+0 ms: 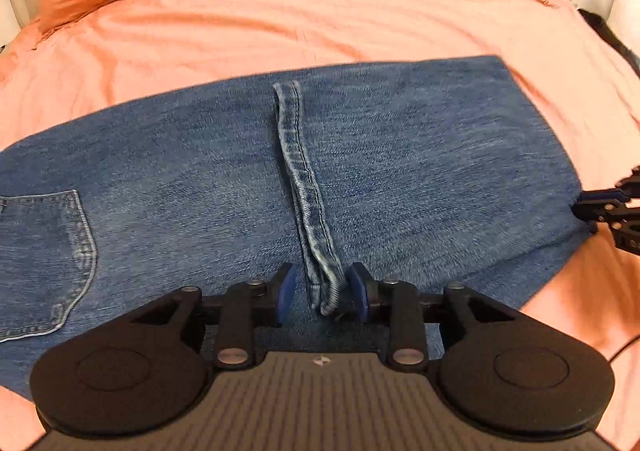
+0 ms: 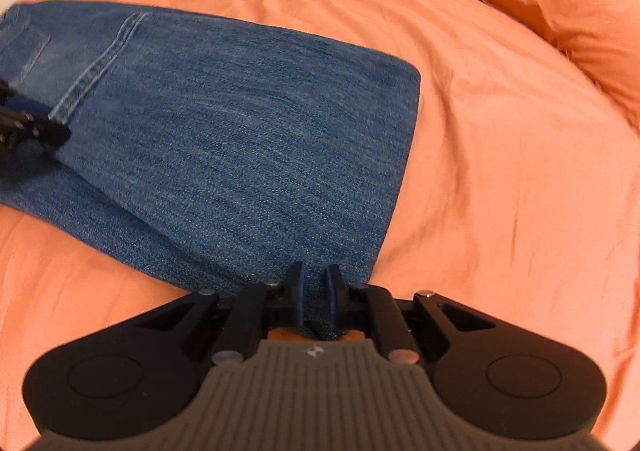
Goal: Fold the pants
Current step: 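Hold the folded hem flat with the left tool, then open it, then grasp the jeans waistband beside the beige belt with the left tool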
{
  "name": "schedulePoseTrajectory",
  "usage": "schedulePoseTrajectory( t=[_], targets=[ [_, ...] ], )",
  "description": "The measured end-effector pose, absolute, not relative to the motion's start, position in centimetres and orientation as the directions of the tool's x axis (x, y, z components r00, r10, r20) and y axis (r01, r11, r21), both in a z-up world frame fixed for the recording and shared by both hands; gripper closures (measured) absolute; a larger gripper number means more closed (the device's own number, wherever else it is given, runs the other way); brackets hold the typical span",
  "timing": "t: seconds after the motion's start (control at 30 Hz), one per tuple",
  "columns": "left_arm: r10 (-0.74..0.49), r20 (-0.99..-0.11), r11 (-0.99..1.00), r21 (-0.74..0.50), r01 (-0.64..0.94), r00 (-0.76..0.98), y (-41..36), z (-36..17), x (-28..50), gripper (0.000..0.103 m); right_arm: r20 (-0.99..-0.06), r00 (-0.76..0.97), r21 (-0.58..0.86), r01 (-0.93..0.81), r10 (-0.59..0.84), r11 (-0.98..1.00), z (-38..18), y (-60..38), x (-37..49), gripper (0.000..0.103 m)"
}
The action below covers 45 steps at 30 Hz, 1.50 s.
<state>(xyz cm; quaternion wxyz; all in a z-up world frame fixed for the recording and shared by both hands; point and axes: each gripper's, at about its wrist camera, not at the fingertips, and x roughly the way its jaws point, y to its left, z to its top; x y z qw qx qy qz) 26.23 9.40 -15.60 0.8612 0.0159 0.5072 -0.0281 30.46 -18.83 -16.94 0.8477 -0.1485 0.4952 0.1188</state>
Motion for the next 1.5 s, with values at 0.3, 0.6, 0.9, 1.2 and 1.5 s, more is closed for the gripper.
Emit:
schedulePoseTrajectory(
  t=[0.3, 0.6, 0.9, 1.2, 1.5],
  targets=[
    [0.004, -0.844, 0.999, 0.030, 0.040, 0.536, 15.9, -10.6, 22.0, 0.045, -0.831, 0.534, -0.148, -0.481, 0.155, 0.864, -12.1, -15.4, 29.9, 0.075],
    [0.166, -0.803, 0.948, -0.029, -0.316, 0.573, 30.9, -7.8, 18.4, 0.032, -0.818, 0.505, -0.181, -0.679, 0.275, 0.711, -11.2, -5.8, 31.2, 0.070],
    [0.163, -0.779, 0.742, -0.308, -0.595, 0.606, 42.8, -11.8, 13.6, 0.027, -0.848, 0.461, -0.209, -0.746, 0.263, 0.632, -13.4, 0.8, 35.4, 0.071],
    [0.007, -0.716, 0.576, -0.567, -0.588, 0.698, 46.6, -17.4, 14.7, 0.019, -0.918, 0.348, -0.191, -0.809, 0.192, 0.556, -16.5, 3.8, 38.3, 0.072],
    [-0.049, -0.699, 0.578, -0.603, -0.550, 0.714, 48.1, -18.6, 17.0, 0.025, -0.942, 0.276, -0.114, -0.800, 0.192, 0.589, -16.9, 3.7, 40.4, 0.071]
  ],
)
